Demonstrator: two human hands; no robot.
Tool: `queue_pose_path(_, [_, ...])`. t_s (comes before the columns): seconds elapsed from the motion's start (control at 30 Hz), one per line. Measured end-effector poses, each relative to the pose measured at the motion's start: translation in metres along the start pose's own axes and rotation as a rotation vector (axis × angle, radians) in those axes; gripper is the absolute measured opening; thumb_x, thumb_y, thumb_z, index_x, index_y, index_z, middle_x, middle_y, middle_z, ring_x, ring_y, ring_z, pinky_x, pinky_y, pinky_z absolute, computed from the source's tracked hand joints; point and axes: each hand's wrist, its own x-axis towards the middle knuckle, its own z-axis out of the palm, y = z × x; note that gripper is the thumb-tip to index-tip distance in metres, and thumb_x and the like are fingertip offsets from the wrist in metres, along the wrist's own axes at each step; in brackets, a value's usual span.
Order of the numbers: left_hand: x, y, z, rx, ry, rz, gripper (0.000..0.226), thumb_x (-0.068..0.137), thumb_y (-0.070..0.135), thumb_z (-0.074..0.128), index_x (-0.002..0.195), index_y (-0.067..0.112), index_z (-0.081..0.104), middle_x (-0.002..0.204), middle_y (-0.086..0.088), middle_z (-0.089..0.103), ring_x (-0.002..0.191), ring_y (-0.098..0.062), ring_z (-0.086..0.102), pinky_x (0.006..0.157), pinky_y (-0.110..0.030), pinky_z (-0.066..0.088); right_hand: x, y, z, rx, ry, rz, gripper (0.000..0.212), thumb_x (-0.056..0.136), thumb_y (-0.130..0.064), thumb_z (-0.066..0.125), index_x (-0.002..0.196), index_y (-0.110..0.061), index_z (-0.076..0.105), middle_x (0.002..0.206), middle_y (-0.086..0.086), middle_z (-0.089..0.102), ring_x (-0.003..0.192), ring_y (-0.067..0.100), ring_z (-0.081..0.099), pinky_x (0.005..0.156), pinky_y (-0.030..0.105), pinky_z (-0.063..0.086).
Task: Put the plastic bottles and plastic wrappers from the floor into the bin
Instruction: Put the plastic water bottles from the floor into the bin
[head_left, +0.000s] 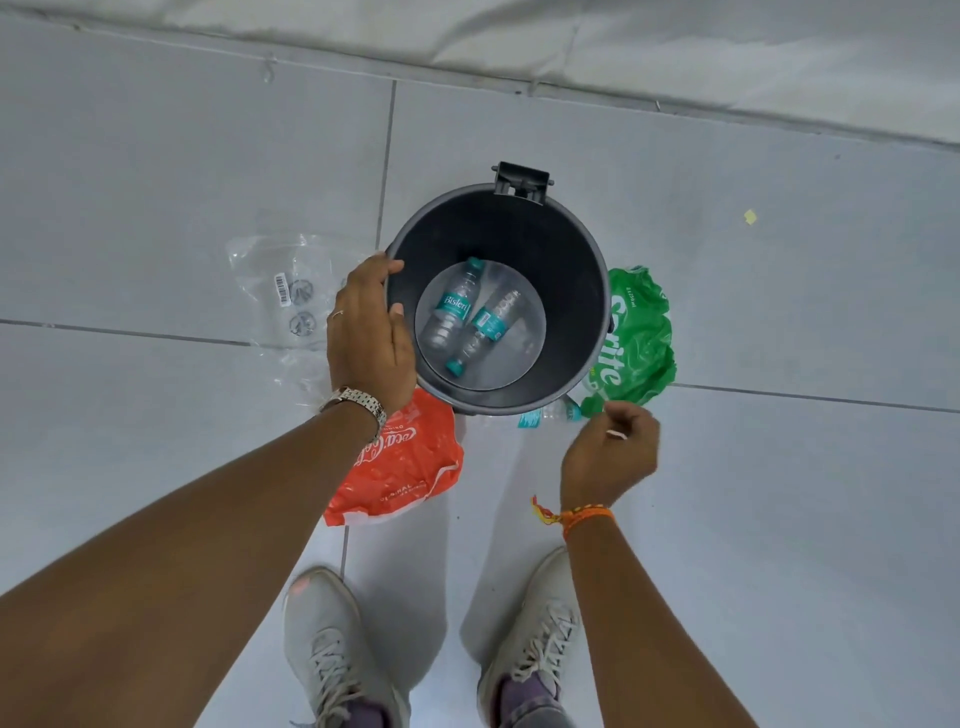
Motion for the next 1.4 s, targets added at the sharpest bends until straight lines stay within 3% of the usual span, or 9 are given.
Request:
queue_pose_path(0.1, [0.000,-0.003,0.001,0.010,0.012,0.009,0.037,0.099,0.015,0.047,0.135,0.020,0.050,0.142,-0.001,0.055,0.127,-0.023,0.055,0.104,-0.048,0.050,-0.003,0.030,0.011,-0.282,-0.392,-0.051,0.027,0.078,0.007,0.063,0.096,-0.011,0.070,0.104,0.011,0.063,0.096,0.028,0.063,0.087,0.041,0.054])
queue_pose_path(0.3, [-0.001,-0.001,0.003,-0.010,0.033,0.025,0.038,0.099,0.017,0.046,0.136,0.017,0.052,0.142,-0.002,0.055,0.128,-0.022,0.055,0.105,-0.043,0.051,0.013,0.039,0.038,-0.908,-0.876,-0.563,0.057,0.077,-0.004,0.071,0.132,-0.006,0.059,0.128,0.016,0.061,0.119,0.038,0.054,0.095,0.046,0.049])
queue_pose_path(0.57, [-0.002,-0.005,0.007,-0.038,0.047,0.043,0.039,0.099,0.020,0.044,0.137,0.017,0.052,0.142,0.000,0.055,0.129,-0.017,0.054,0.107,-0.035,0.048,0.012,0.062,0.053,-1.274,-0.933,-0.760,0.051,0.090,-0.010,0.068,0.138,-0.014,0.055,0.140,0.010,0.055,0.131,0.032,0.048,0.106,0.045,0.044])
queue_pose_path(0.77, [-0.001,-0.006,0.006,-0.033,0.045,0.052,0.038,0.099,0.016,0.044,0.137,0.017,0.051,0.142,-0.001,0.054,0.128,-0.019,0.055,0.105,-0.039,0.051,0.002,0.073,0.026,-1.261,-0.921,-0.905,0.042,0.083,-0.020,0.077,0.120,-0.013,0.060,0.118,0.007,0.062,0.113,0.031,0.058,0.088,0.044,0.049])
queue_pose_path(1.03, [-0.001,0.004,-0.001,0.022,-0.003,0.036,0.039,0.098,0.014,0.047,0.137,0.017,0.049,0.145,-0.005,0.053,0.129,-0.026,0.056,0.099,-0.046,0.055,0.009,-0.017,-0.079,-0.674,-0.798,-0.439,0.045,0.085,-0.029,0.080,0.123,-0.011,0.065,0.111,0.007,0.071,0.100,0.027,0.064,0.088,0.041,0.053])
queue_pose_path(1.17, [-0.002,0.005,-0.002,0.001,-0.006,0.040,0.039,0.099,0.014,0.047,0.137,0.016,0.050,0.145,-0.005,0.052,0.123,-0.025,0.059,0.095,-0.034,0.056,0.027,-0.108,-0.100,-0.404,-0.598,-0.359,0.016,0.091,-0.025,0.074,0.103,-0.015,0.075,0.085,-0.005,0.073,0.078,0.005,0.068,0.080,0.004,0.048])
queue_pose_path(1.23, [-0.002,0.005,-0.001,-0.008,-0.005,0.039,0.039,0.099,0.012,0.046,0.137,0.015,0.050,0.145,-0.005,0.051,0.119,-0.024,0.061,0.089,-0.026,0.053,0.037,-0.122,-0.093,-0.367,-0.580,-0.318,0.013,0.088,-0.023,0.077,0.099,-0.017,0.076,0.083,-0.007,0.073,0.077,0.003,0.070,0.079,0.004,0.050])
queue_pose_path(1.33, [-0.001,0.004,-0.003,-0.008,-0.001,0.051,0.040,0.098,0.013,0.046,0.138,0.016,0.050,0.145,-0.004,0.051,0.119,-0.024,0.061,0.089,-0.033,0.058,0.046,-0.074,-0.072,-0.573,-0.762,-0.073,0.065,0.071,-0.040,0.090,0.126,-0.019,0.064,0.117,0.005,0.068,0.106,0.024,0.068,0.096,0.036,0.055])
queue_pose_path(1.4, [-0.001,0.003,-0.004,-0.004,0.009,0.058,0.041,0.097,0.012,0.045,0.137,0.016,0.050,0.145,-0.002,0.051,0.118,-0.022,0.061,0.087,-0.037,0.059,0.032,-0.017,-0.059,-0.846,-0.972,0.071,0.110,0.057,-0.053,0.094,0.149,-0.034,0.037,0.144,0.016,0.040,0.128,0.042,0.052,0.109,0.047,0.046])
